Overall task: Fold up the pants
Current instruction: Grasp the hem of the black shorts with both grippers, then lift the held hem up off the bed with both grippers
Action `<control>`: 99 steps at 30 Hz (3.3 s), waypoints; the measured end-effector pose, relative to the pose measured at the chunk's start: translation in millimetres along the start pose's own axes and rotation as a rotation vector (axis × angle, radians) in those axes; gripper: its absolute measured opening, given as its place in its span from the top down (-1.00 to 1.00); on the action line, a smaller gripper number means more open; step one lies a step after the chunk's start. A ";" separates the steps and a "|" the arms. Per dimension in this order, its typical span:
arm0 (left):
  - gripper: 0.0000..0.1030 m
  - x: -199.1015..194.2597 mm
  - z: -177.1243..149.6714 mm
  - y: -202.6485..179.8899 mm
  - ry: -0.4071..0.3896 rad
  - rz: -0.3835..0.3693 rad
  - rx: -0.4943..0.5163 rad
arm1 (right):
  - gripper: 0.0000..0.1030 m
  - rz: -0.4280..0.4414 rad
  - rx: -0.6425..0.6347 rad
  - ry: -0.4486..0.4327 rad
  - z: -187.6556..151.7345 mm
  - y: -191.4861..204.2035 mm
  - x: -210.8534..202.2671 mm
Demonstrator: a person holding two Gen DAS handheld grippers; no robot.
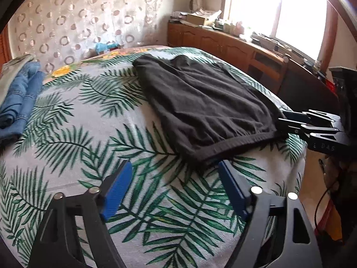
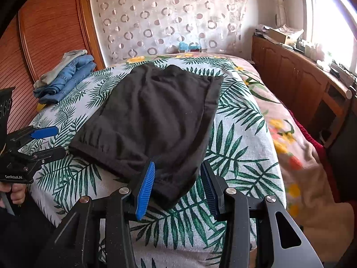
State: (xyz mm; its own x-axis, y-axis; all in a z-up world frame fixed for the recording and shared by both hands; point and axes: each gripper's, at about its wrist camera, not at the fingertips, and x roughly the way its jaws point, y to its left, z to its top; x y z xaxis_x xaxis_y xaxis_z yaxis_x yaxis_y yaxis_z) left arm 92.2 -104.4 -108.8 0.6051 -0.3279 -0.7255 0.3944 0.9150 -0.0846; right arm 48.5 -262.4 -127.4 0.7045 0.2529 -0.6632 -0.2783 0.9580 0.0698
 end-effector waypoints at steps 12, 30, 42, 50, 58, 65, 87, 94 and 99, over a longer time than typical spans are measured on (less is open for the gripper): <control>0.16 8.9 2.2 -11.7 0.022 -0.046 0.044 | 0.14 0.002 0.019 -0.011 -1.6 -5.0 -5.0; 0.20 10.4 2.5 -12.0 0.016 -0.042 0.048 | 0.14 0.018 0.047 0.020 -4.7 -3.9 5.3; 0.35 8.4 4.4 -17.8 0.001 -0.027 0.078 | 0.55 0.074 0.039 0.006 -5.6 -3.0 9.1; 0.34 14.0 7.3 -12.7 0.010 -0.033 0.059 | 0.61 0.084 0.047 0.001 -8.3 -5.3 10.4; 0.23 15.7 7.4 -15.6 0.017 -0.038 0.077 | 0.61 0.093 0.062 0.000 -7.7 -4.4 11.1; 0.32 16.3 6.8 -18.3 0.004 -0.034 0.101 | 0.61 0.101 0.067 -0.002 -8.7 -6.3 11.7; 0.86 -75.7 42.6 -15.8 -0.229 -0.061 0.053 | 0.84 0.112 0.002 -0.236 15.5 12.9 -49.2; 0.86 -131.1 61.5 -7.4 -0.349 -0.055 0.052 | 0.84 0.155 -0.063 -0.349 34.2 29.5 -95.9; 0.86 -170.5 79.3 0.2 -0.435 -0.026 0.061 | 0.84 0.176 -0.122 -0.416 48.1 47.1 -124.4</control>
State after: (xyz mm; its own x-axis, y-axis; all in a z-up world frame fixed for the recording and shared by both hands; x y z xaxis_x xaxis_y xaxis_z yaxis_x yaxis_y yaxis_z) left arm 44.0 -66.9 69.0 0.8240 -0.4312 -0.3674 0.4458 0.8938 -0.0491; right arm -20.8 -242.2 -5.8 0.8346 0.4669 -0.2924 -0.4744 0.8789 0.0495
